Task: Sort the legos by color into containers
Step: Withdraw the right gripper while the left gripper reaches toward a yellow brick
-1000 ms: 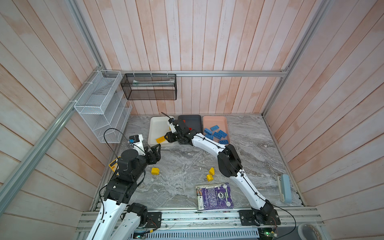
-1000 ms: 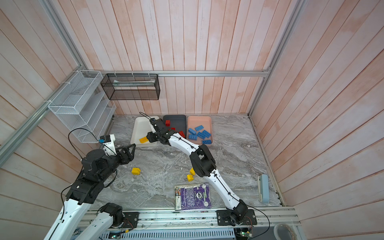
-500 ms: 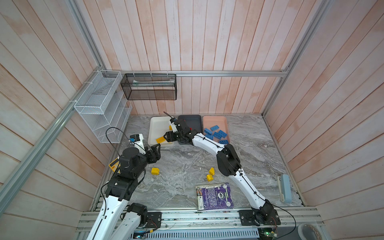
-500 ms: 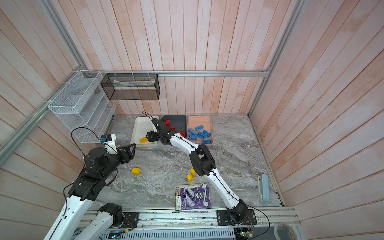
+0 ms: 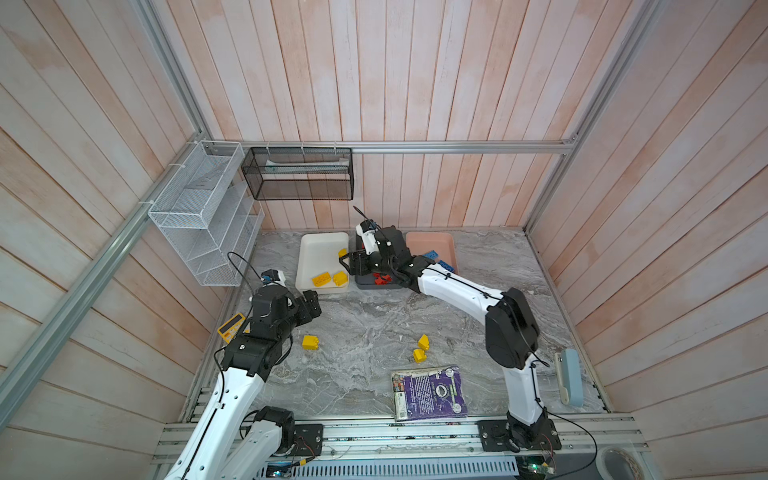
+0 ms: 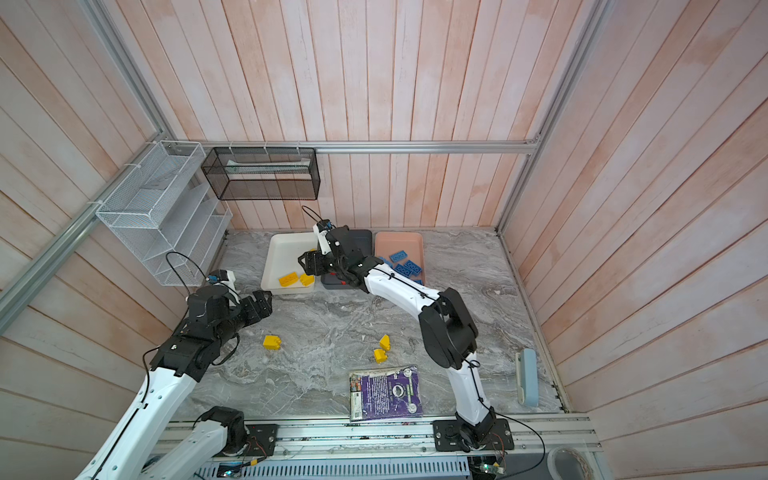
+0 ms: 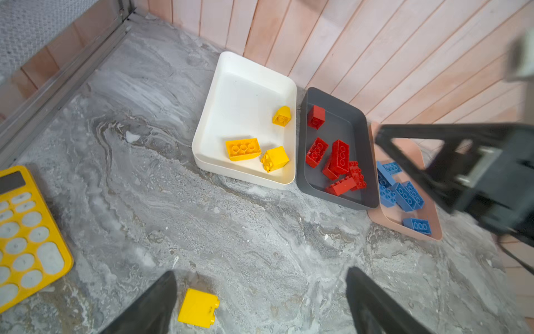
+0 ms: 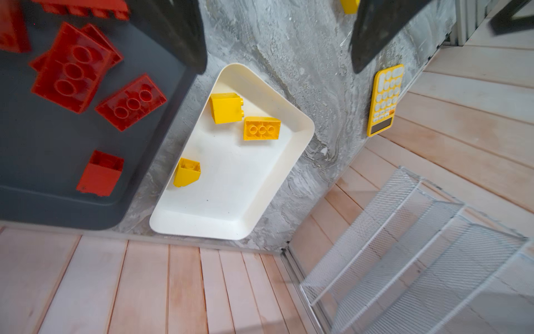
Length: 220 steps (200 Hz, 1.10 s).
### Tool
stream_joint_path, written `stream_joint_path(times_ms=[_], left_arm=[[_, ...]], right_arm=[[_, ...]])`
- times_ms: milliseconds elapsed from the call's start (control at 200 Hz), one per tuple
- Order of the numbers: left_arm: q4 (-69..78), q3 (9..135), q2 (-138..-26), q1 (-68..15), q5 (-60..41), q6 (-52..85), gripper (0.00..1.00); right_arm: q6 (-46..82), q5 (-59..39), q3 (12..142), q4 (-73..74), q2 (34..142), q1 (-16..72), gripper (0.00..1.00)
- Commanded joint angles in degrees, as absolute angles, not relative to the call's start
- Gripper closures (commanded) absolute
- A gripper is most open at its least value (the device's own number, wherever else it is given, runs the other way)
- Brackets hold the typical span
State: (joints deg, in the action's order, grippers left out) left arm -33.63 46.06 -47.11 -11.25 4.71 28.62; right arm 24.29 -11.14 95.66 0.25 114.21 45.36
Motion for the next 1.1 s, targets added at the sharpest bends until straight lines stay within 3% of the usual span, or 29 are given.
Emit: stream_joint_path(times_ms=[0,105,340,575,830,1095], left_arm=[[-36.5,46.3,-45.6,-10.9,7.1,30.7,0.01],[-38.5,45.2,-45.5,-10.9,8.4,31.4,0.0],[-37.7,41.5,-47.5,-10.9,7.0,35.2,0.0],[-34.3,36.4,-53.0,-10.9,7.1,38.9,0.0],[-32.0,32.4,-61.3,-13.0,9.0,41.1,0.03],[-27.6,30.6,-66.6,-16.4,8.5,42.6,0.04]], right_arm=[[24.4,-9.3,86.0,7.9,106.8,44.5,0.13],[23.6,-8.3,76.8,9.6,98.9,44.2,0.09],[25.0,-4.2,54.7,12.7,81.9,43.5,0.08],[26.5,-2.9,40.8,13.0,68.7,43.3,0.08],[26.9,0.2,33.6,13.9,61.5,43.3,0.08],[26.8,-0.5,33.8,15.0,63.4,43.4,0.08]])
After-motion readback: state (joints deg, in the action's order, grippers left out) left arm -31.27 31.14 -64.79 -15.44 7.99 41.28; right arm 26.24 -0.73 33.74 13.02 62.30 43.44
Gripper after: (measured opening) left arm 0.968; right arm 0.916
